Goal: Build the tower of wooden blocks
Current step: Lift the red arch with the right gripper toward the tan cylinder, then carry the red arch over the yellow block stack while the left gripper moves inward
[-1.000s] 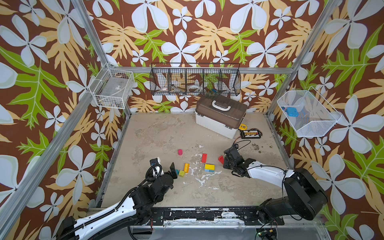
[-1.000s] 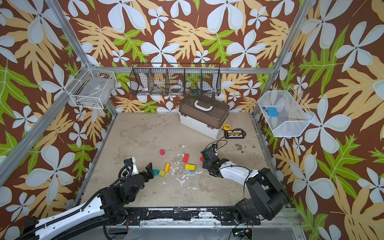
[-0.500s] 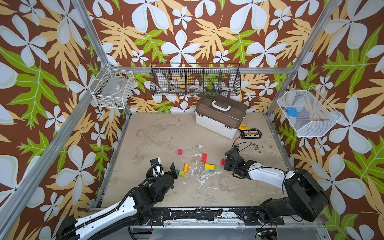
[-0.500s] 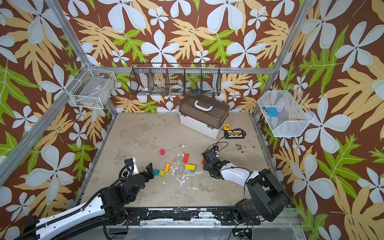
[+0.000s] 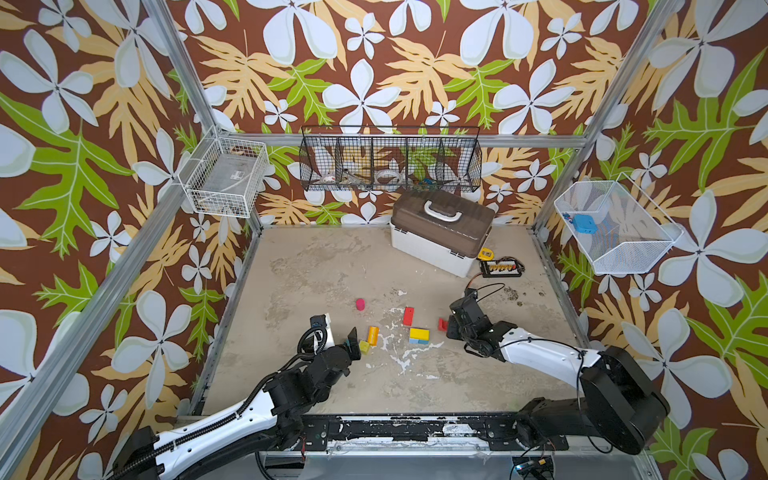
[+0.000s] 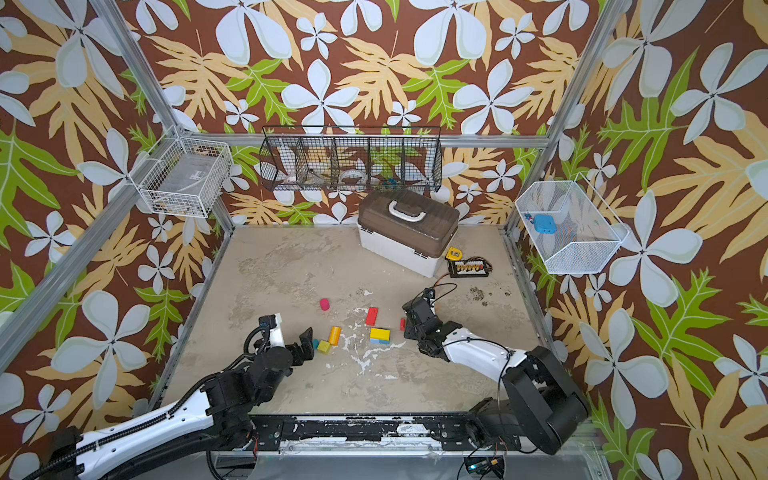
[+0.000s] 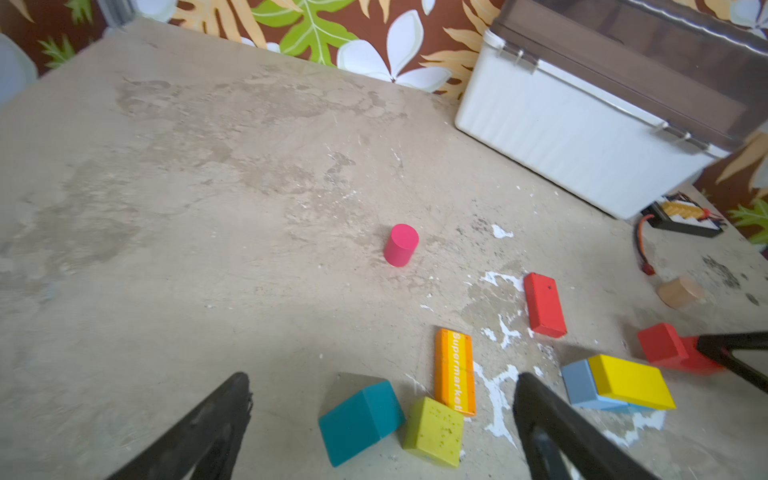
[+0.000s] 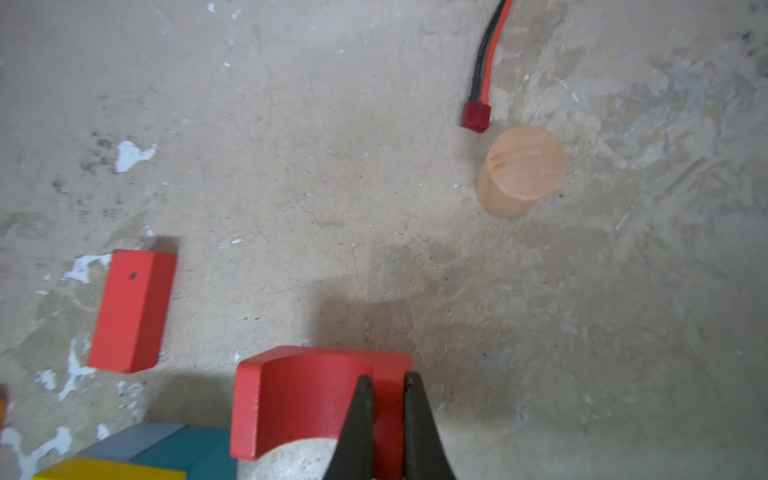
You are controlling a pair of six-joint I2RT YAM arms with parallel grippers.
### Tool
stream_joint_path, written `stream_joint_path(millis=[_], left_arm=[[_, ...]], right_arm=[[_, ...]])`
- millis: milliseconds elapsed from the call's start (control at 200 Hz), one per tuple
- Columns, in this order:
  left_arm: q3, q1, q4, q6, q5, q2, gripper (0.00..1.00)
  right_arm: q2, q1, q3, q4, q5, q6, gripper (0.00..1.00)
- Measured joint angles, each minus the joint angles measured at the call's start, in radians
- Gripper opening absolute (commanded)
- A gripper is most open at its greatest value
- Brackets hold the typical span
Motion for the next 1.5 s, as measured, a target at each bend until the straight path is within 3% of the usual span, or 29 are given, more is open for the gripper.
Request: stream_joint_path(millis=[135,270,490,791,1171,1501], left_arm=[[-0.032,0.000,0.095,0.093,0.159,0.010,1.00],[-0.039,0.000,0.147,0.139,0.252,-0.014,1.00],[-0.023,0.000,0.104,0.082,0.388,-0.124,1.00],[-0.094,0.001,0.001,-0.018,0.318,-0.227,1.00],[-0.076,0.001,0.023,-0.039,0.317,-0.063,1.00],[-0.077,0.001,0.029,-0.042,0.316,-0.084,1.00]], right_arm=[[-0.118,0.034,0.008,-0.043,0.008,0.007,0.00],[-0.224,0.066,0.011,-0.087,0.015,0.015,0.00],[-0.230,0.152,0.053,-0.139,0.014,0.015,0.00],[-0.062,0.252,0.102,-0.109,0.002,0.024,0.00],[0.016,0.278,0.125,-0.095,-0.003,0.091,0.00],[0.056,0.278,0.168,-0.127,0.062,0.152,0.00]])
